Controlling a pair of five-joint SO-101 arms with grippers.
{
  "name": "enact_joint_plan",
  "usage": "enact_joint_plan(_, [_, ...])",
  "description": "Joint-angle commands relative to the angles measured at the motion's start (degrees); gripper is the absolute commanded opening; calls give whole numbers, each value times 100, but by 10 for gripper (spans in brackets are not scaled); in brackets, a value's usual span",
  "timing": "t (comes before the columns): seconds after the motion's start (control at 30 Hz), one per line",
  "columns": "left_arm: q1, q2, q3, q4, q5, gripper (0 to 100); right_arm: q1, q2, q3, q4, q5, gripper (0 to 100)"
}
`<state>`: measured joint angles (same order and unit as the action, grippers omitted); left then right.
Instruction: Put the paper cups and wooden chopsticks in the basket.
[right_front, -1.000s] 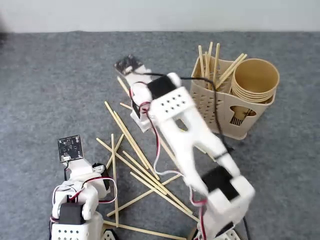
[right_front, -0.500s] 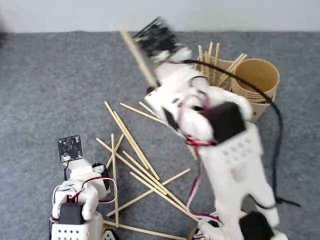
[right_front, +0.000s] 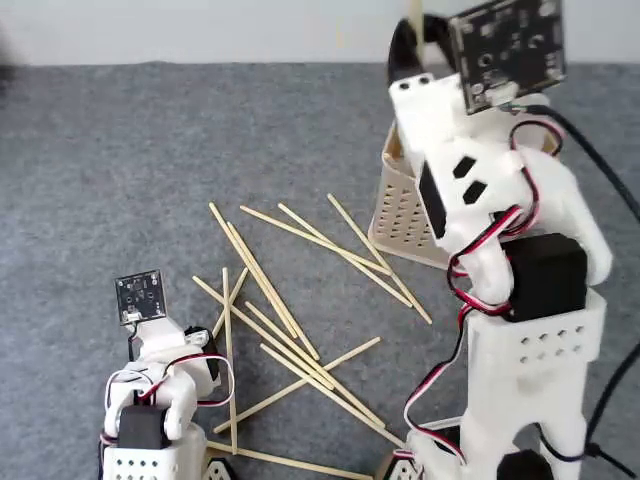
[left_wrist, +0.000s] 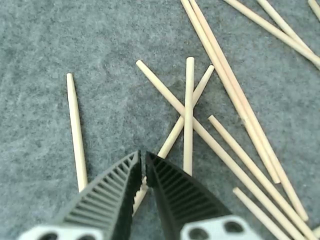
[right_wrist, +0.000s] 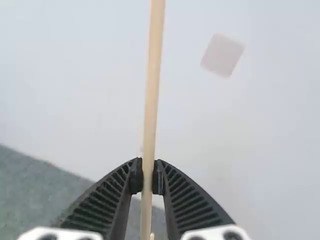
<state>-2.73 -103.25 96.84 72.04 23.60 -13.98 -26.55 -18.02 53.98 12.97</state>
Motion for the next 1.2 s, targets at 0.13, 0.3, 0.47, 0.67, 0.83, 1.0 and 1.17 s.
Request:
enact_joint_plan(0.13, [9, -70, -48, 18, -26, 14, 435, 796, -79, -400, -9, 9])
enact_joint_plan(0.3, [9, -70, -48, 18, -26, 14, 620, 1235, -70, -497, -316, 9])
enact_joint_plan(0.47, [9, -70, -48, 18, -26, 14, 734, 1253, 352, -620, -448, 9])
enact_joint_plan(0.67, [9, -70, -48, 18, -26, 14, 734, 558, 2382, -2202, -396, 9])
enact_joint_plan(0.83, [9, -70, -48, 18, -26, 14, 690, -22, 3956, -3512, -97, 9])
enact_joint_plan(1.0, [9, -70, -48, 18, -26, 14, 787, -57, 4536, -3679, -123, 9])
enact_joint_plan(1.17, [9, -70, -48, 18, -26, 14, 796, -101, 4826, -3626, -123, 34])
